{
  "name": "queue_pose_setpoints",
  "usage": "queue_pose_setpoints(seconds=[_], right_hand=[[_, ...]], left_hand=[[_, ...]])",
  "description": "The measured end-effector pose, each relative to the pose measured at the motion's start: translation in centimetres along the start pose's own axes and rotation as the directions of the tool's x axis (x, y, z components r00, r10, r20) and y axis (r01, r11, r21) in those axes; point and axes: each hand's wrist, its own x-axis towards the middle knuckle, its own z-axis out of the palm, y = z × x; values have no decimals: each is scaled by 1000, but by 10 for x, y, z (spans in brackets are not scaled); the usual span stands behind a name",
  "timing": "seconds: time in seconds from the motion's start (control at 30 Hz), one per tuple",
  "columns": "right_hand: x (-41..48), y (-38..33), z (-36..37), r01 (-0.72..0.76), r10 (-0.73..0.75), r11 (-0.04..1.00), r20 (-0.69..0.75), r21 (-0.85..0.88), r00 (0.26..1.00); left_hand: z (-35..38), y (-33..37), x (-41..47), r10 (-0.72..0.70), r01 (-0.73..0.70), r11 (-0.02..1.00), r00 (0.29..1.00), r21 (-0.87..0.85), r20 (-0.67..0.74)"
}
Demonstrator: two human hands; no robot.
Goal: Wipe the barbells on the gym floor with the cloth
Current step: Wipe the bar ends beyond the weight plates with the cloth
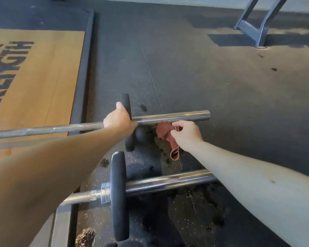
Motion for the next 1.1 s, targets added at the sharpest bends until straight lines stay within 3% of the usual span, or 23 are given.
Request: queue_pose_setpoints(seconds=[0.27,0.4,0.6,0.77,0.87,0.97,1.1], right_hand=[[6,17,12,-61,77,985,-93,161,993],[4,21,22,-73,92,978,-90,194,992],[-6,27,30,-73,83,970,-33,230,996],[-3,18,33,-54,71,959,-54,277,996],[-4,18,39,-43,53,954,-27,297,998],[-7,19,41,-36,45,951,-25,307,999],[-3,19,41,-52,75,957,-68,286,995]], left_hand=[[26,-26,-64,41,-42,999,999,-22,-23],[19,-32,-47,24,-25,1000,998,14,65],[2,-18,-8,-10,14,996,999,-94,40],[1,-29,-24,24,-38,988,995,152,92],[-12,-33,-3,192,-178,972,978,152,-82],[1,-38,10,446,-440,870,895,222,24],[15,-45,10,505,-504,832,861,233,60]])
